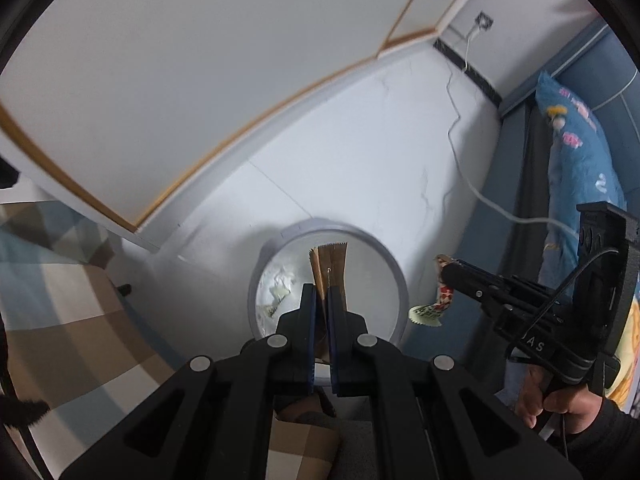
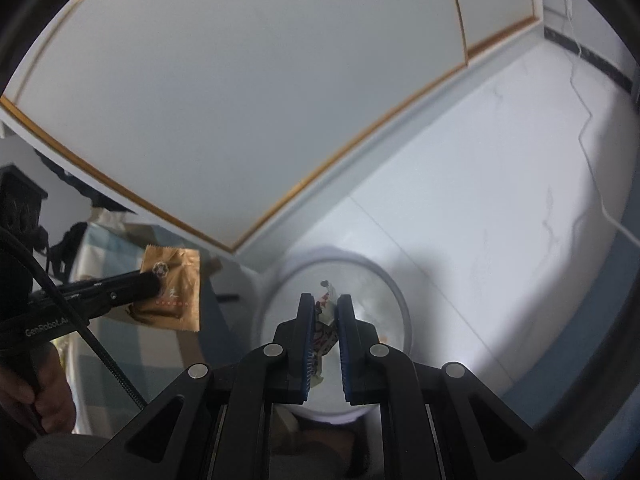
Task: Collect trash
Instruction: 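Carry the brown packet and red wrapper over to the white bin, then open the left gripper to drop the packet while the right drops the wrapper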
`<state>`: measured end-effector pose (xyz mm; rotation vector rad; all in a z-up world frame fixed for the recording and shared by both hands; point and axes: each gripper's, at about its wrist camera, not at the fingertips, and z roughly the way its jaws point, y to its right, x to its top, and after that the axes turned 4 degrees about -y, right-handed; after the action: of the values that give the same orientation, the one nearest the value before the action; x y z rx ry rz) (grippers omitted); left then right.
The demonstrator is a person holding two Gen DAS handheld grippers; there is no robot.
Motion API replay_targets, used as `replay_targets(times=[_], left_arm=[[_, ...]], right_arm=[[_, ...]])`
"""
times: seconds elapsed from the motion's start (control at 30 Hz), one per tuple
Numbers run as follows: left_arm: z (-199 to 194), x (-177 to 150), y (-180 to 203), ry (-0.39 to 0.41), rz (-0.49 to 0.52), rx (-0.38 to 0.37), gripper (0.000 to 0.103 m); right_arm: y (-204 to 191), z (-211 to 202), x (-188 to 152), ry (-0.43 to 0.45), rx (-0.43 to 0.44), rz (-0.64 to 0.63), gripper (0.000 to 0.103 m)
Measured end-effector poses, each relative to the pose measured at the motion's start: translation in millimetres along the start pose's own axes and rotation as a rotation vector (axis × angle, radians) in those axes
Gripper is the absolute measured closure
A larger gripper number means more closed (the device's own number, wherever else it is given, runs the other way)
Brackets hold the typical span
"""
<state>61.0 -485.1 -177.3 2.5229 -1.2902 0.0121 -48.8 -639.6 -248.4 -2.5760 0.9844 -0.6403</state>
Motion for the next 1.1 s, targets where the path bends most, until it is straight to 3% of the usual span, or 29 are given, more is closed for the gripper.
replay_targets(times=[0.23, 0.57, 0.73, 1.03, 1.1], left_arm=[[27.8, 4.1, -3.0, -0.077, -0.005, -0.016, 0.102], [46.1, 9.4, -10.4, -0.117, -0.034, -0.036, 0.102], [56.0, 10.6, -10.6, -0.147, -0.029, -0.044, 0.102], [70.5, 11.3, -3.4, -0.222, 0.005, -0.041, 0.100], [72.4, 11.1, -1.8, -0.233, 0.014, -0.034, 0.093]], right_arm=[[5.6, 39.7, -13.8, -0.110, -0.006, 0.019, 0.091], [13.6, 72.6, -34.8, -0.242, 0.012, 0.016, 0.090], [17.2, 70.7, -38.3, -0.253, -0.004, 0.016, 0.089], [34.5, 54.8, -34.4, -0.208, -0.048, 0.078, 0.066], [36.0, 55.1, -34.4, -0.208, -0.049, 0.089, 0.066]])
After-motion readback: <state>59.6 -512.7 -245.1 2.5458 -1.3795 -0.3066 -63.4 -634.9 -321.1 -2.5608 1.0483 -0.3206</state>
